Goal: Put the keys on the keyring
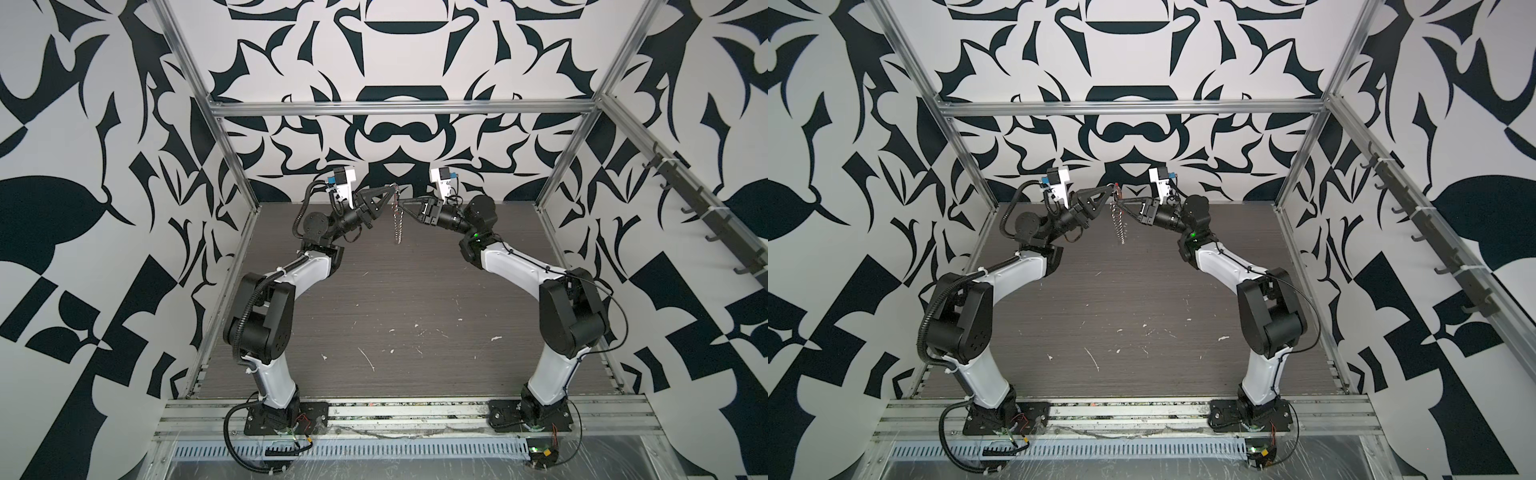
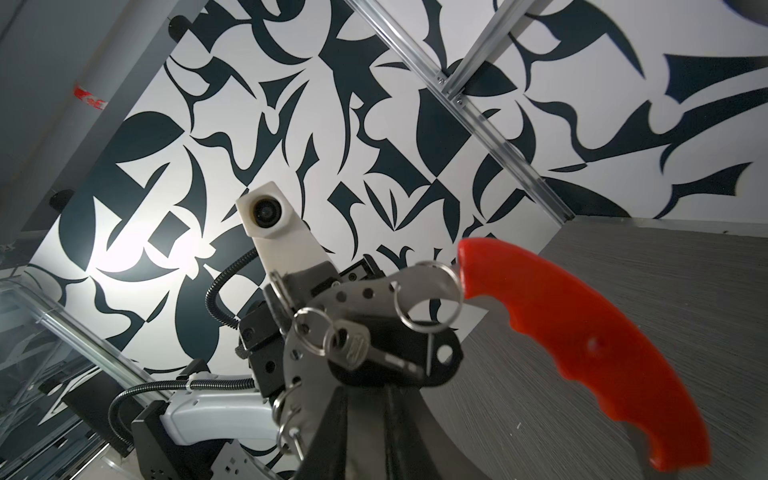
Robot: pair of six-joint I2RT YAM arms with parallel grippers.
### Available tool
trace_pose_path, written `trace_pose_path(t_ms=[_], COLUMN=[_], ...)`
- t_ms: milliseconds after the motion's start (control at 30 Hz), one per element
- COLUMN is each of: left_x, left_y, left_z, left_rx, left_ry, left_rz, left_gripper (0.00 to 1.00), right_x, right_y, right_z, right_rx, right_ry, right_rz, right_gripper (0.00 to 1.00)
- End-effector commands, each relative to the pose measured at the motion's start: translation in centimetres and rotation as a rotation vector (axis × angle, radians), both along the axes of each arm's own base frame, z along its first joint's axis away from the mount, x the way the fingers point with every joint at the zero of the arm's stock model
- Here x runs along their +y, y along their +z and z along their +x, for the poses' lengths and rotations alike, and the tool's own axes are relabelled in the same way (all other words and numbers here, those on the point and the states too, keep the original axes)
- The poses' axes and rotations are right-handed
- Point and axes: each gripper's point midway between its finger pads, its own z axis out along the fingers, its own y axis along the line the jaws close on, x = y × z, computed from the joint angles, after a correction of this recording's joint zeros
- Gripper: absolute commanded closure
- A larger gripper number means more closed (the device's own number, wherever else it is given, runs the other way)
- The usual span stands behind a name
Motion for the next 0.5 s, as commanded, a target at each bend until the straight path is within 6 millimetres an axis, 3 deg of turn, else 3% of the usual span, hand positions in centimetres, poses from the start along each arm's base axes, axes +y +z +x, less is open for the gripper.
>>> trace_pose_path(t_ms=[0, 300, 467], left_x=[0.6, 0.4, 0.3], left_y=[2.9, 2.7, 2.6], left_z=[-1.7, -1.4, -1.4], left_rx=[-0.101, -0.089, -0.084], left_ry=[-0.005, -0.02, -0.023], left_rz=[-0.045, -0.042, -0.043], left_gripper=[1.0, 1.0, 1.0], right_x=[-1.7, -1.9, -0.2], right_y=[3.1, 2.9, 2.7], right_z=[-0.9, -1.0, -1.6], right_rx=[-0.109, -0.155, -0.17], right_ry=[-0.063, -0.11, -0.058], right_rz=[0.001, -0.074, -0.087], right_gripper=[0.8, 0.64, 0.6])
